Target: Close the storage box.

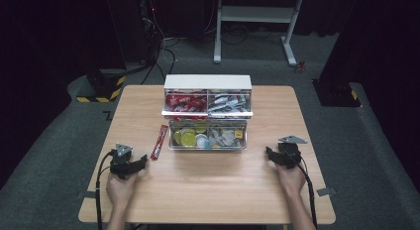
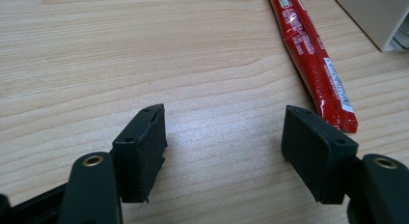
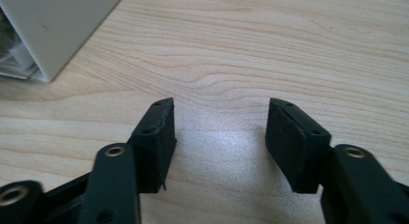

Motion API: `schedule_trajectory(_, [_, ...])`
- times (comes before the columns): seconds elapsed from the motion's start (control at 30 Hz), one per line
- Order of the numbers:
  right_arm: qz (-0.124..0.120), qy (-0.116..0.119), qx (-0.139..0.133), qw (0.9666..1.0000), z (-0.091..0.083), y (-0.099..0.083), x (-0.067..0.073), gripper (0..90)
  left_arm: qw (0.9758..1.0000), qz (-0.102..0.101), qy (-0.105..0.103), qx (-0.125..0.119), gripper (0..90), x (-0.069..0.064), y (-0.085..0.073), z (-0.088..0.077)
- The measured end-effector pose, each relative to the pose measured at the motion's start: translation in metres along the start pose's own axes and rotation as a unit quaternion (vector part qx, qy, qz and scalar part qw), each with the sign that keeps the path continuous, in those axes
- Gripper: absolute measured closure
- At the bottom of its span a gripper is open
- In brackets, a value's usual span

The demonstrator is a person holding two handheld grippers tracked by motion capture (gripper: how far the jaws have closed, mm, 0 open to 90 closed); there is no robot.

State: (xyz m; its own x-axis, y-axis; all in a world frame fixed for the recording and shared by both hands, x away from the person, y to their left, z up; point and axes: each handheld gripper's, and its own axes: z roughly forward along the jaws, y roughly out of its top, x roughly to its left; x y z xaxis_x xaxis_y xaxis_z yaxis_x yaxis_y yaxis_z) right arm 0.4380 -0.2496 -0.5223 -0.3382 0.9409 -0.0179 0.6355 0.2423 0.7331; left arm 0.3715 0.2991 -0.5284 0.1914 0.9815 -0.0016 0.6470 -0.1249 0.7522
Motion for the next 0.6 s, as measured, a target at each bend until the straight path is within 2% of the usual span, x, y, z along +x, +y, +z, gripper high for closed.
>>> schedule_trajectory(0.1, [0.002,0.001,0.001,1.0000,0.0001,0.0000,0.0006,39.0,1.0000,-0.004,-0.002,-0.002,32.7,0.0003,-0.0003,0.0000])
schedule_trajectory(0.6, [-0.005,0.007,0.002,1.0000,-0.0014,-0.0015,-0.0006,37.8,1.0000,-0.002,-0.001,-0.001,32.6,0.0002,-0.0002,-0.0002])
